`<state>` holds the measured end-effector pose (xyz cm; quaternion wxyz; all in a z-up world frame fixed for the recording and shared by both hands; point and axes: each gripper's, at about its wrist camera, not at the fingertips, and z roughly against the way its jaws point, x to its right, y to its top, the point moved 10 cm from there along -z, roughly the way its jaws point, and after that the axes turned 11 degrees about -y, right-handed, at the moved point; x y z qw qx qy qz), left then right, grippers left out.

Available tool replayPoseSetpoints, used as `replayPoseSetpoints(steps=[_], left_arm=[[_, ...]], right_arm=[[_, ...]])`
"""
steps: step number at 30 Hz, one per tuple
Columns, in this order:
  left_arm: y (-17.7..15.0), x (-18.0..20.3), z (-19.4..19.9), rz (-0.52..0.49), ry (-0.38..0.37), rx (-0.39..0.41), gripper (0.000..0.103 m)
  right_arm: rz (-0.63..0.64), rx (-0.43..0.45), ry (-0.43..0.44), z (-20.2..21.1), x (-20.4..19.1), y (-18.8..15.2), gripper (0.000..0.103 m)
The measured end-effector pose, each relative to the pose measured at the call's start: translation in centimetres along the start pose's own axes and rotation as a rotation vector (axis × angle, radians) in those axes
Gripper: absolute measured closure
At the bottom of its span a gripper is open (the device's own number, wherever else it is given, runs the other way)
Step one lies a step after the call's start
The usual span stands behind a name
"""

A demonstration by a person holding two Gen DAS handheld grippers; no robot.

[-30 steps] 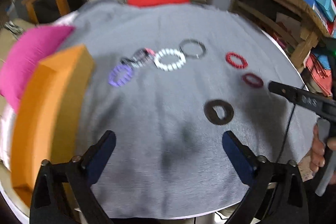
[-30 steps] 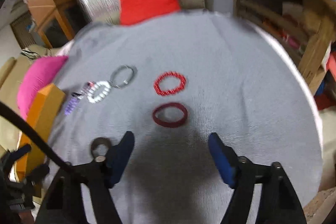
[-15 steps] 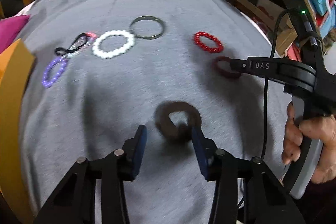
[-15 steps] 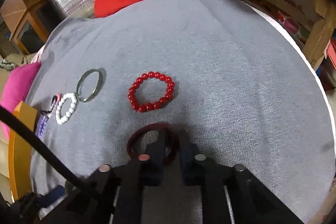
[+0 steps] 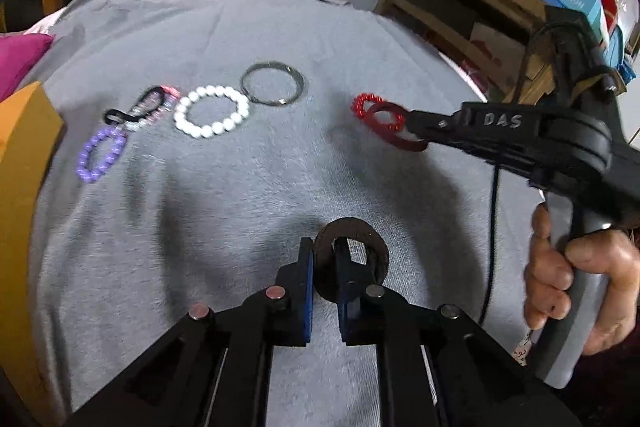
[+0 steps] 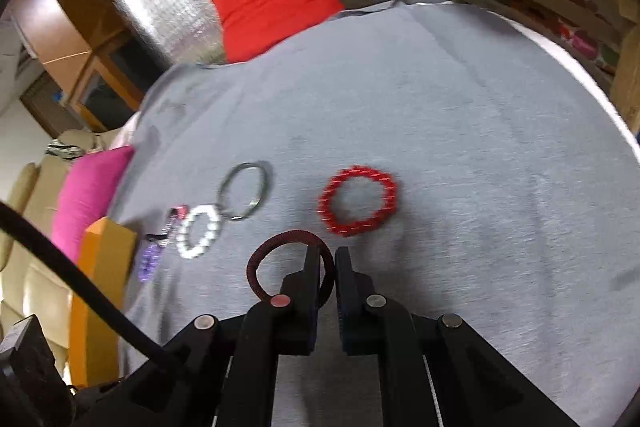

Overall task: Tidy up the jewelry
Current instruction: 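Carry both rings over the orange box and open both tools to drop them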

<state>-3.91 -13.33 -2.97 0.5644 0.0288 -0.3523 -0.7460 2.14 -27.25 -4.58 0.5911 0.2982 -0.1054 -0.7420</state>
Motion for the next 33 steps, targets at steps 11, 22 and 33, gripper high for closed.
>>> replayPoseSetpoints(steps=[11, 22, 33], left_arm=[[2.0, -7.0, 14.4, 0.068, 0.183, 0.198, 0.093], [-5.6, -21.3, 24.9, 0.298, 0.429, 0.206, 0.093], [-13.5, -26.4, 25.0, 0.420, 0.489, 0.056, 0.092]], right_arm=[[0.148, 0.081, 0.215, 2.4, -12.7, -0.9, 0.095], [0.494, 0.116, 0.499, 5.5, -31.0, -9.8, 0.094], [0.826, 0.072, 0.575, 6.5, -37.7, -20.7, 0.094]])
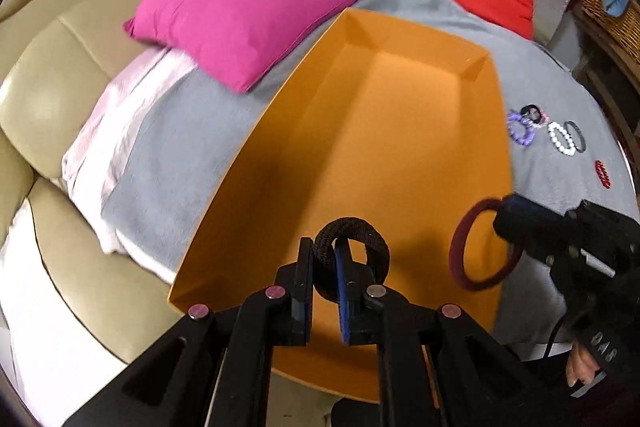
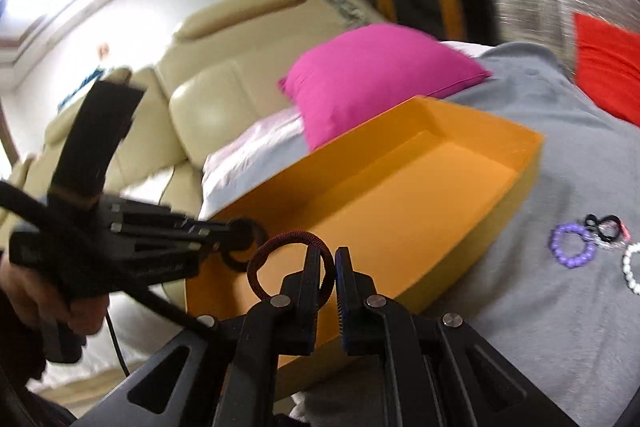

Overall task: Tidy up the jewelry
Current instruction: 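Carry both rings over the orange box and open both tools to drop them, then move both tools back over the remaining bracelets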

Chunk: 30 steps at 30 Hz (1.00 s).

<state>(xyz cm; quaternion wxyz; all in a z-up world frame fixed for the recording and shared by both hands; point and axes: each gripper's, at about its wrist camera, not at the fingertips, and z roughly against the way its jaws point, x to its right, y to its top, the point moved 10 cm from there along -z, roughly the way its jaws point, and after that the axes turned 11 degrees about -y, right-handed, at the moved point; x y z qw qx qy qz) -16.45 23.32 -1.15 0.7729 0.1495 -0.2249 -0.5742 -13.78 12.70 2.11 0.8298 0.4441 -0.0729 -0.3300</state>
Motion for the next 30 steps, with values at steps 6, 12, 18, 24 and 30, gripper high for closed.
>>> replayPoseSetpoints(steps=[6, 12, 18, 24, 30], left_arm=[[0.0, -1.6, 0.5, 0.036, 0.031, 0.015, 0.090], [0.3, -1.9, 0.5, 0.053, 0.038, 0.019, 0.079], [0.8, -1.4, 1.7, 0.054, 0.039, 0.056, 0.056], [1.6, 2.8, 2.0, 0.003, -0.016, 0.065, 0.054], [2.6, 8.9, 2.2, -0.087, -0.085, 0.081, 0.049]], right_arm=[[0.049, -0.024, -0.018, -1.8, -1.6, -0.9, 0.082], [0.003, 0.022, -0.025, -1.9, -0.8, -0.3, 0.042], [-0.169, 0.091, -0.127, 0.8, 5.5, 1.8, 0.042], [-0.433, 0.049, -0.211, 2.7, 13.4, 0.7, 0.042], [-0.567, 0.005, -0.272, 4.7, 18.5, -1.3, 0.042]])
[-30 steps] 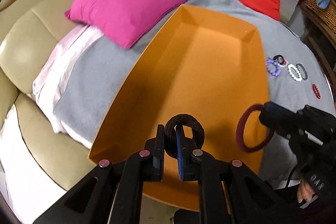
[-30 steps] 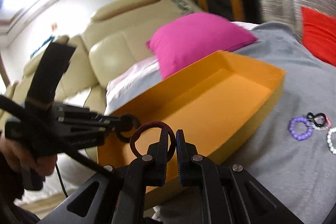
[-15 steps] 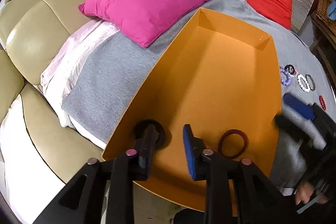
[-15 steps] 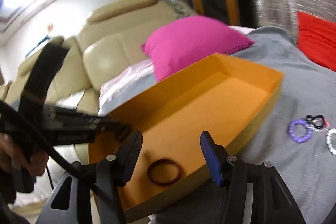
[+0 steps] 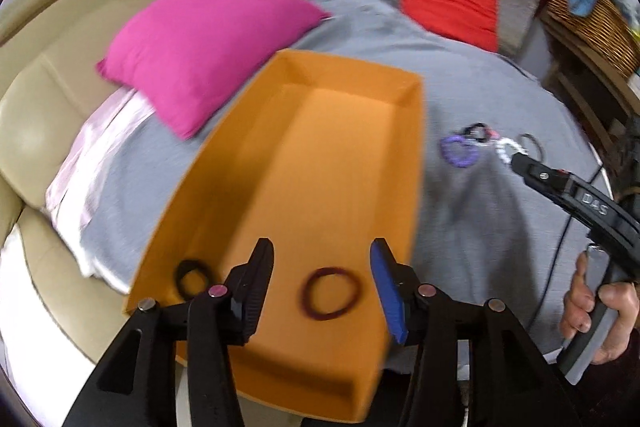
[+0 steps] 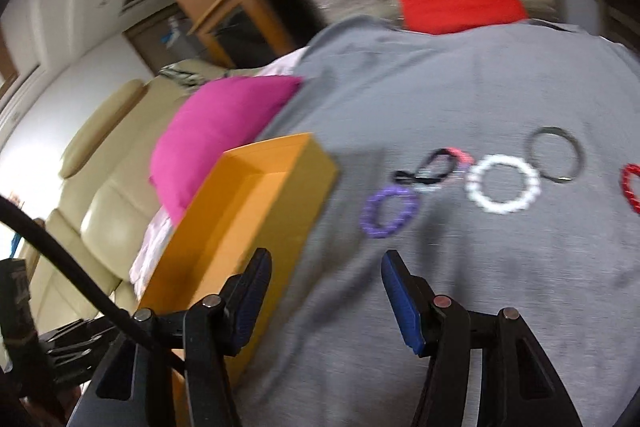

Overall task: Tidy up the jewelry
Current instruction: 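Move both tools back over the remaining bracelets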

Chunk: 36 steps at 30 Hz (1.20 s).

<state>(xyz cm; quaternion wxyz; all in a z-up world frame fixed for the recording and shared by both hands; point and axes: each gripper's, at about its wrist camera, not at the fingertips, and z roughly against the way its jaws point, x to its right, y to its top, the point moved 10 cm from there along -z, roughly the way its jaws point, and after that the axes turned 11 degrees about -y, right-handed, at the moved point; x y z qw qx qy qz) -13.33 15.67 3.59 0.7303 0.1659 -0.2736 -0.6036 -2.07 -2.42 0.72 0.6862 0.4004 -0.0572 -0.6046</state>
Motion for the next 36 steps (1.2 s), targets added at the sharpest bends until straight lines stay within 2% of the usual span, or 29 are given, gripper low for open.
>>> replayPoseSetpoints(steps=[10, 18, 23, 28, 32, 36], left_arm=[[1.9, 9.0, -1.8, -0.136, -0.070, 0.006, 0.047], [2.1, 13.5, -4.1, -0.193, -0.099, -0.024, 0.047], [1.4, 15.0, -5.8, -0.216, -0.109, -0.057, 0.047], [1.0, 14.6, -7.6, -0.214, -0.094, -0.103, 0.047], [1.8, 14.9, -8.6, -0.222, -0.097, -0.115, 0.047], [3.1, 15.9, -10.2, -0.238, -0.117, -0.138, 0.047]], right_arm=[[-0.197, 0.050, -0.086, 4.7, 10.8, 2.6, 0.042], [-0.291, 0.078, -0.139, 8.0, 17.3, 3.0, 0.042], [-0.364, 0.067, -0.168, 8.8, 20.9, 3.2, 0.042], [-0.436, 0.031, -0.179, 8.4, 23.6, 3.3, 0.043], [-0.508, -0.025, -0.176, 7.1, 25.5, 3.0, 0.048], [-0.557, -0.061, -0.192, 5.6, 27.0, 2.9, 0.048]])
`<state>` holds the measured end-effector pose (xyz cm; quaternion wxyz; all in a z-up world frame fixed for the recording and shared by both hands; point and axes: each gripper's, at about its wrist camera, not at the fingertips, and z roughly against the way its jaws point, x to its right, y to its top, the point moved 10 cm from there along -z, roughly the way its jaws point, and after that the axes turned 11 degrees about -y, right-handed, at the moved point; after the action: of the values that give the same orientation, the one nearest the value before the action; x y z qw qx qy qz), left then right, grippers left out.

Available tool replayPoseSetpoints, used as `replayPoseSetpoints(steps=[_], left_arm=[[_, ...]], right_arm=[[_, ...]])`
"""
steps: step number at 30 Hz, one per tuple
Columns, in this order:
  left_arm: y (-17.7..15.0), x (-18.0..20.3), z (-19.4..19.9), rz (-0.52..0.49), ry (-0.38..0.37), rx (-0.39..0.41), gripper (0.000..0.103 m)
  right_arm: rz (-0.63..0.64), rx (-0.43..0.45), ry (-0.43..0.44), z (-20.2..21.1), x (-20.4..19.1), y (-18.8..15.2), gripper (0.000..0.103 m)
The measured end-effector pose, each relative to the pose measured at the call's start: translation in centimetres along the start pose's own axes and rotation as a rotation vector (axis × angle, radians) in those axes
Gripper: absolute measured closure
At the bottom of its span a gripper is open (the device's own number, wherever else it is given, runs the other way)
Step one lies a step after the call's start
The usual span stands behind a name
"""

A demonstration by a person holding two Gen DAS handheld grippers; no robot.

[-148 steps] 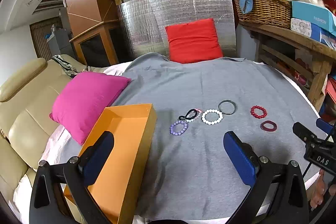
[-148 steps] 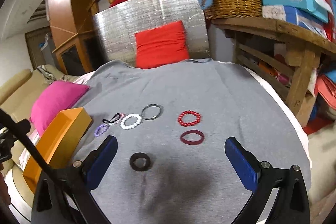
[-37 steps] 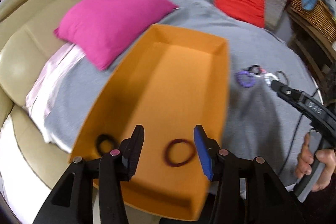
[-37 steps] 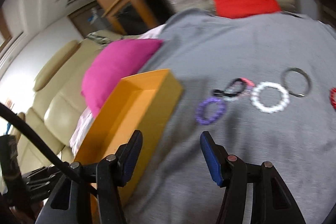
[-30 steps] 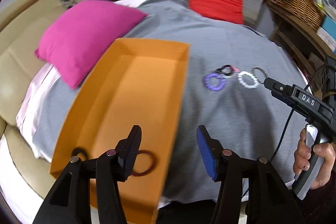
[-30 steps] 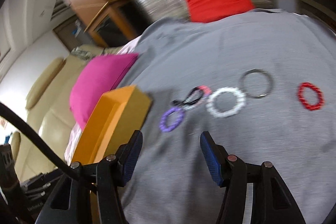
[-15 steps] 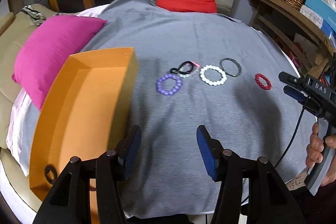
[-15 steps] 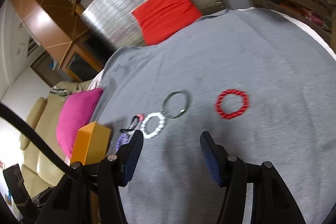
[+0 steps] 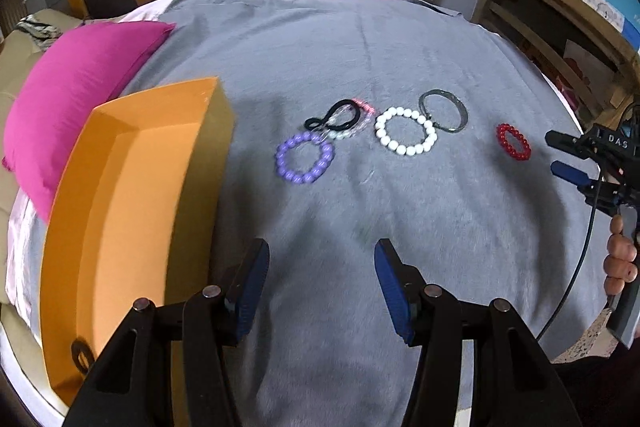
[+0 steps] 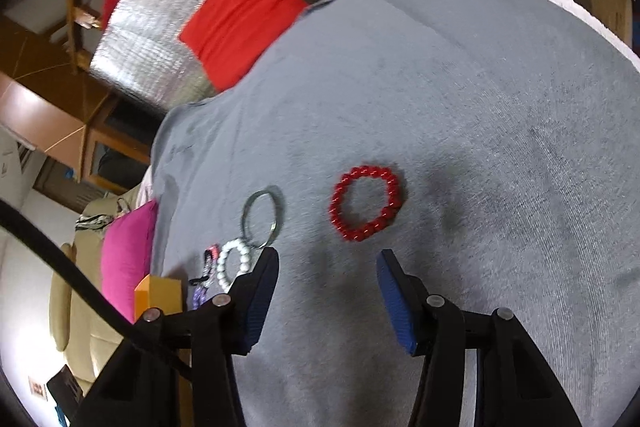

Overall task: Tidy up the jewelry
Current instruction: 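Move both tools back over the remaining bracelets, then grasp the red bead bracelet with the right tool while the left tool grasps the silver bangle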

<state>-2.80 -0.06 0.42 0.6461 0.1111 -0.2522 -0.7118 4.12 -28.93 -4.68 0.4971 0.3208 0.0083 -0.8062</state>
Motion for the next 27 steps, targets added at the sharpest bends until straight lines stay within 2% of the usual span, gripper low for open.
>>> replayPoseSetpoints(steps=[6, 11, 15, 19, 21, 25, 27], left_arm=[[4.0, 2.4, -2.2, -0.083, -0.015, 0.010, 0.047], [6.7, 4.5, -5.0, -0.134, -0.060, -0.010, 0.047], [8.5, 5.1, -7.5, -0.138, -0.082, -0.025, 0.047], [9.9, 6.1, -9.4, -0.153, -0.092, -0.041, 0.047], [10.3, 6.9, -10.3, -0.169, -0.107, -0.053, 0.047], [11.3, 7.8, -11.9, -0.182, -0.108, -0.063, 0.047], [11.8, 8.2, -12.9, -0.189, -0.101, -0.070, 0.047]], right_arm=[[-0.064, -0.032, -0.002, -1.7, 0.8, 1.0, 0.048], [-0.085, -0.031, -0.017, -2.4, 1.4, 1.9, 0.049], [-0.051, -0.031, -0.091, -3.6, 1.7, 2.1, 0.054], [-0.016, -0.049, -0.156, -5.3, 1.9, 1.9, 0.070], [0.041, -0.027, -0.202, -5.8, 1.6, 2.2, 0.074], [0.128, -0.008, -0.269, -6.5, 0.8, 2.3, 0.090], [0.142, -0.005, -0.278, -6.5, 0.8, 2.3, 0.091]])
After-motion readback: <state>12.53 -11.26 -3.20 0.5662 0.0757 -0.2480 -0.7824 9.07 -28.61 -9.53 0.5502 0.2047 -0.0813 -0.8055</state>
